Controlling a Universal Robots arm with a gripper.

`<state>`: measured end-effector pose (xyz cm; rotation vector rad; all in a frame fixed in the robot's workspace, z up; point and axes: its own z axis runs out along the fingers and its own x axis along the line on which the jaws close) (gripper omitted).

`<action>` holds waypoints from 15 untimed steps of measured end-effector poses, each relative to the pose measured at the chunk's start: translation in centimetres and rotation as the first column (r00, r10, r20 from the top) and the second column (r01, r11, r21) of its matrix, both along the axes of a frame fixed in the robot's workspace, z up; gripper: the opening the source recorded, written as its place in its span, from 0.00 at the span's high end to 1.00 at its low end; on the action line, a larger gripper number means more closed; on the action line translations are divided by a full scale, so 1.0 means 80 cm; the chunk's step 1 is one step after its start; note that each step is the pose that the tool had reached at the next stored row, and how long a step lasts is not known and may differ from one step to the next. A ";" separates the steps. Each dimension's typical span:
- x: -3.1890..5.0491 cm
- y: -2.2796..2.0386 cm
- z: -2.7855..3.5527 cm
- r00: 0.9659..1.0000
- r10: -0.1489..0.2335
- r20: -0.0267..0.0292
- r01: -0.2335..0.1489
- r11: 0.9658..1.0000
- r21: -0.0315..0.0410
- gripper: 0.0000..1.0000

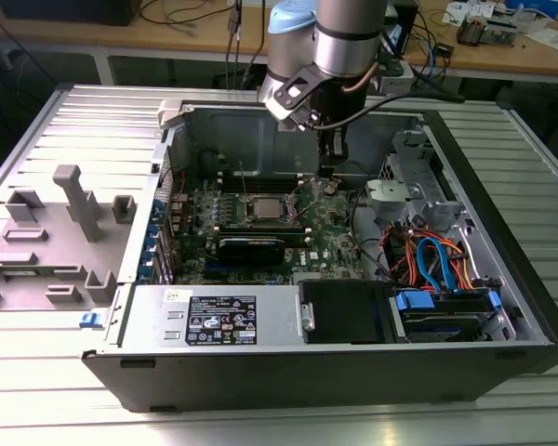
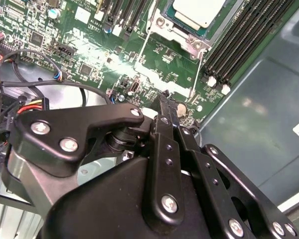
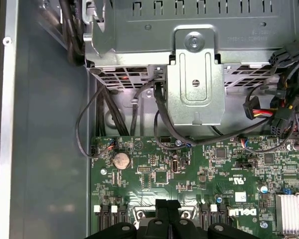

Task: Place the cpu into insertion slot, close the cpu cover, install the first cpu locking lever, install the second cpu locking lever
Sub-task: 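Close the cpu cover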

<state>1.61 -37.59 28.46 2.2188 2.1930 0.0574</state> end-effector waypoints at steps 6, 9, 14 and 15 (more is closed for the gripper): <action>0.009 0.0041 -0.0159 1.000 0.000 0.000 0.000 1.000 -0.012 0.89; 0.012 0.0075 -0.0227 1.000 0.001 0.000 -0.001 1.000 -0.018 0.89; 0.016 0.0086 -0.0331 1.000 0.002 0.000 -0.002 1.000 -0.024 0.89; 0.017 0.0086 -0.0349 1.000 0.002 0.000 -0.002 1.000 -0.024 0.89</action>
